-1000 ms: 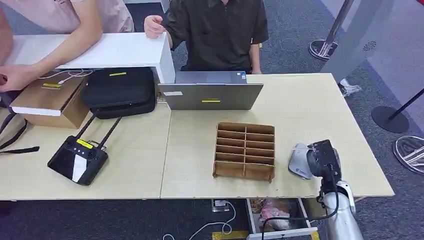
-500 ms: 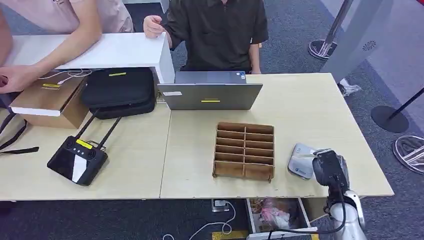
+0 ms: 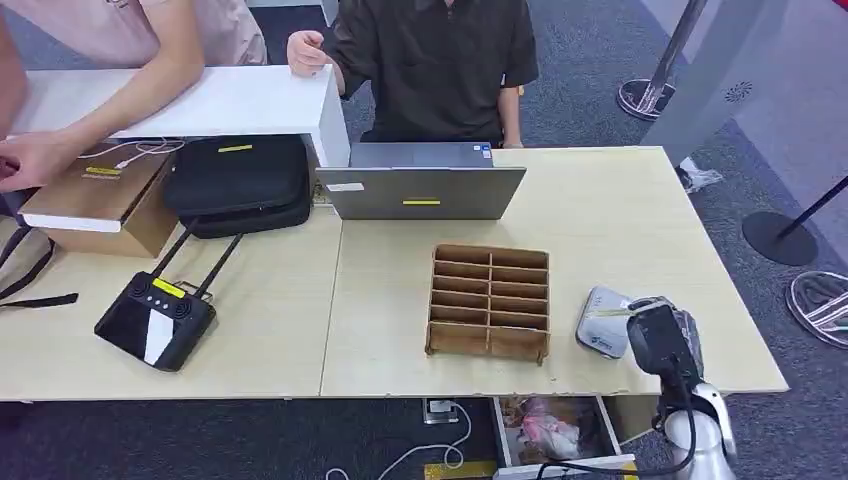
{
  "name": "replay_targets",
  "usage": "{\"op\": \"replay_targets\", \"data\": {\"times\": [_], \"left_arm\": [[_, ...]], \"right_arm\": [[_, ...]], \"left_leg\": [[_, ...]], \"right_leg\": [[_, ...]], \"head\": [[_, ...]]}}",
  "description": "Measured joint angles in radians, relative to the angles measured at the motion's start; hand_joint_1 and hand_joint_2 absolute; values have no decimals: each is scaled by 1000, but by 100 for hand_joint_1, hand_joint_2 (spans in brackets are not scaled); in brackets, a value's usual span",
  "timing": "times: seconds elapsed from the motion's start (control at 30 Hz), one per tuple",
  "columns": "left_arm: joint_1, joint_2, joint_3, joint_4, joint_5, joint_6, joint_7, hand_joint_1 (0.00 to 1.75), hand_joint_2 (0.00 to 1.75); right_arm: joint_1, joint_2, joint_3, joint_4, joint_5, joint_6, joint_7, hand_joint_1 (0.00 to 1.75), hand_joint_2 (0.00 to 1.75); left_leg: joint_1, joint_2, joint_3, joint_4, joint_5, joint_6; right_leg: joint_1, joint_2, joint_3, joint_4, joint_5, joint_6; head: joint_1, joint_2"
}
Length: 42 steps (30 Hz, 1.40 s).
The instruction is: Pass the card to the sensor for recognition and then transmit it.
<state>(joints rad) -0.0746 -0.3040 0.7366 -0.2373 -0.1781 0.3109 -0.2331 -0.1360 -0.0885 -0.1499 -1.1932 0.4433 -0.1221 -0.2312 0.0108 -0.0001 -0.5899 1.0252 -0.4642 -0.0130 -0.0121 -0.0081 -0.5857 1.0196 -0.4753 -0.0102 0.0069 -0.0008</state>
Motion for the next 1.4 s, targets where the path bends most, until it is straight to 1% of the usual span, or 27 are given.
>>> {"op": "replay_targets", "data": {"times": [0.1, 0.17, 0.27, 0.37, 0.73, 1.17, 1.4], "left_arm": [[0, 0, -3, 0, -3, -5, -3, 0, 0], [0, 0, -13, 0, -11, -5, -3, 0, 0], [-1, 0, -25, 0, -19, 1, -1, 0, 0], [-1, 0, -29, 0, -20, 1, 0, 0, 0], [-2, 2, -42, 0, -21, 1, 6, 0, 0], [-2, 2, -43, 0, -21, 1, 7, 0, 0], [-2, 3, -53, 0, -29, 16, 10, 0, 0]], "right_arm": [[11, 7, 7, -11, 12, -8, 2, 175, 175], [20, 15, 18, -15, 58, -44, 22, 175, 175], [26, 22, 49, -11, 171, -90, 61, 175, 175], [28, 27, 72, -3, 206, -97, 71, 175, 175], [30, 36, 99, 8, 212, -103, 72, 175, 175], [31, 39, 104, 10, 226, -103, 72, 175, 175], [56, 67, 107, 37, 248, -109, 36, 175, 175]], "left_leg": [[0, 0, 0, 0, 0, 0], [0, 0, 0, 0, 0, 0], [0, 0, 0, 0, 0, 0], [0, 0, 0, 0, 0, 0], [0, 0, 0, 0, 0, 0], [0, 0, 0, 0, 0, 0], [0, 0, 0, 0, 0, 0]], "right_leg": [[0, 0, 0, 0, 0, 0], [0, 0, 0, 0, 0, 0], [0, 0, 0, 0, 0, 0], [0, 0, 0, 0, 0, 0], [0, 0, 0, 0, 0, 0], [0, 0, 0, 0, 0, 0], [0, 0, 0, 0, 0, 0]], "head": [[0, 0], [0, 0], [0, 0], [0, 0], [0, 0], [0, 0], [0, 0]]}}
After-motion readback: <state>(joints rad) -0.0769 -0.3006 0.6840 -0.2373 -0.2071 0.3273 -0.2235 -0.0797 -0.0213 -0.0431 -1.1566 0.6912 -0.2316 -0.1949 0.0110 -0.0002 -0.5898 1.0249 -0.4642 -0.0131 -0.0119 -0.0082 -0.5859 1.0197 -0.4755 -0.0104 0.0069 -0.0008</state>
